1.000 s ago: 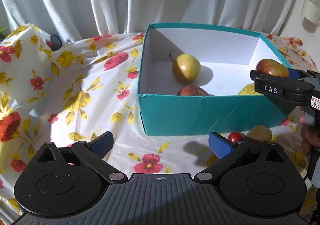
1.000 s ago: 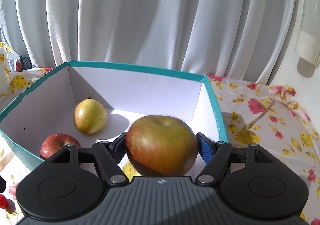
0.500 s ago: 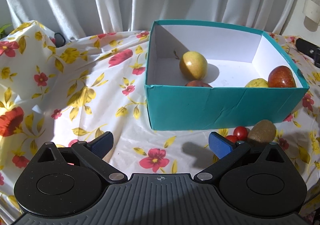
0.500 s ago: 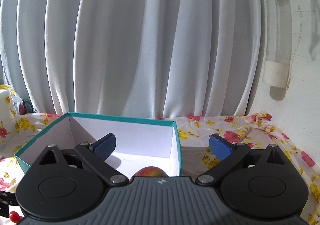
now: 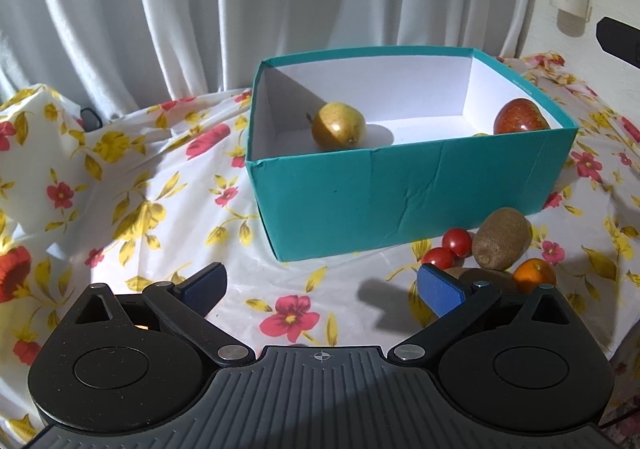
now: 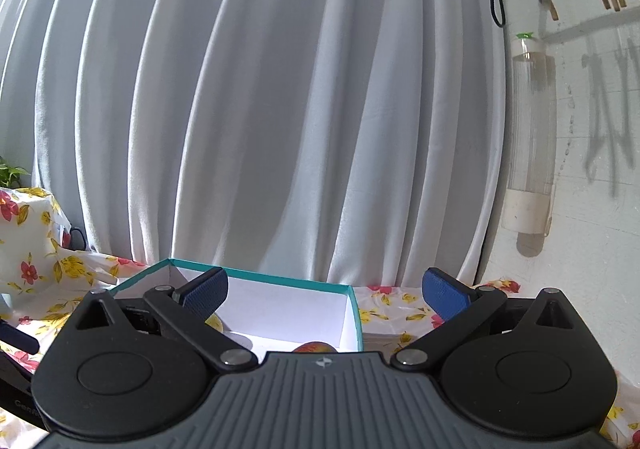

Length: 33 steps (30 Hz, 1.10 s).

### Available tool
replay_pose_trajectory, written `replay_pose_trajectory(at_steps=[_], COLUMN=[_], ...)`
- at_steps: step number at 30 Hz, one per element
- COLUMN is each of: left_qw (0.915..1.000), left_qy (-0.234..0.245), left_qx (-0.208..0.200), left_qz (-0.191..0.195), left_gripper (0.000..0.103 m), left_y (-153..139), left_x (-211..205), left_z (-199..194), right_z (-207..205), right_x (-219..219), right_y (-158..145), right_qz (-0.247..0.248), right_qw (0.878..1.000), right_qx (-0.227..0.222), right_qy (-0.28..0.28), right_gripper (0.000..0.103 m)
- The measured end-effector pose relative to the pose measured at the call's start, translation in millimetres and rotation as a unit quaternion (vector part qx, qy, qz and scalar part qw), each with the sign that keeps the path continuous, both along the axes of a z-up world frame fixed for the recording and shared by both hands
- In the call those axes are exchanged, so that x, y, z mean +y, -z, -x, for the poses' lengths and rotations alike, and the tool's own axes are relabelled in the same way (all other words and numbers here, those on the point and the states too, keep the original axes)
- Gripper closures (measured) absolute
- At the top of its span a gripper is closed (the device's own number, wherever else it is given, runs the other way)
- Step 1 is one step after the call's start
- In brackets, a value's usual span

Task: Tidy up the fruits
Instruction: 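Close the left tool on a cherry tomato beside the box while the right tool moves toward the orange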

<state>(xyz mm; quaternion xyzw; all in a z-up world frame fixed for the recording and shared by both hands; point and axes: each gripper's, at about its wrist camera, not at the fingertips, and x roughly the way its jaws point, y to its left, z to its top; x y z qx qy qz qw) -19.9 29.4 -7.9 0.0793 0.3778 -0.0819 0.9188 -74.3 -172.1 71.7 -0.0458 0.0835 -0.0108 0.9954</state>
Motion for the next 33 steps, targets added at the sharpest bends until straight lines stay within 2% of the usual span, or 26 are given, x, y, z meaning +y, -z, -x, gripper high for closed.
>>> replay_pose_trajectory(at_steps=[4,12,16,20,22,23,24,32,33], left_qw=[0.9999,1.0000,0.9997,0.9999,0.9997,0.9995,0.9992,0.9982,0.9980], left_qy=[0.008,0.004,0.013,0.008,0.005,0.004,0.004,0.005,0.003], left_qx=[-0.011,0.005,-0.001,0.005,0.013,0.021,0.028,0.042,0.046], left_qz=[0.000,0.006,0.019,0.014,0.022,0.025,0.027,0.042,0.043], left_gripper=[0.000,0.000,0.000,0.000,0.008,0.016,0.019,0.028,0.032], left_y=[10.4,31.4,37.4,45.5,48.4,50.2,51.8,55.7,56.3], left_x=[3.8,19.3,25.0,27.8,32.0,34.2,35.7,43.2,44.4], left_z=[8.5,18.1,24.9,23.5,19.9,17.9,16.0,13.5,12.9], right_z=[7.6,13.8,11.7,8.7,8.5,8.5,8.4,8.2,7.8], right_x=[10.2,26.6,30.7,31.7,33.2,33.8,34.1,36.5,36.8], right_y=[3.6,18.5,27.1,34.2,36.8,37.9,38.5,39.4,39.5], right_qz=[-0.005,-0.008,-0.011,-0.014,-0.010,-0.008,-0.007,0.001,0.001], right_qw=[1.000,0.998,0.997,0.995,0.994,0.994,0.994,0.993,0.993], right_qx=[0.005,0.049,0.076,0.099,0.105,0.108,0.109,0.117,0.118], right_qy=[-0.013,-0.036,-0.030,-0.022,-0.015,-0.011,-0.009,0.007,0.008], right_gripper=[0.000,0.000,0.000,0.000,0.000,0.000,0.000,0.000,0.000])
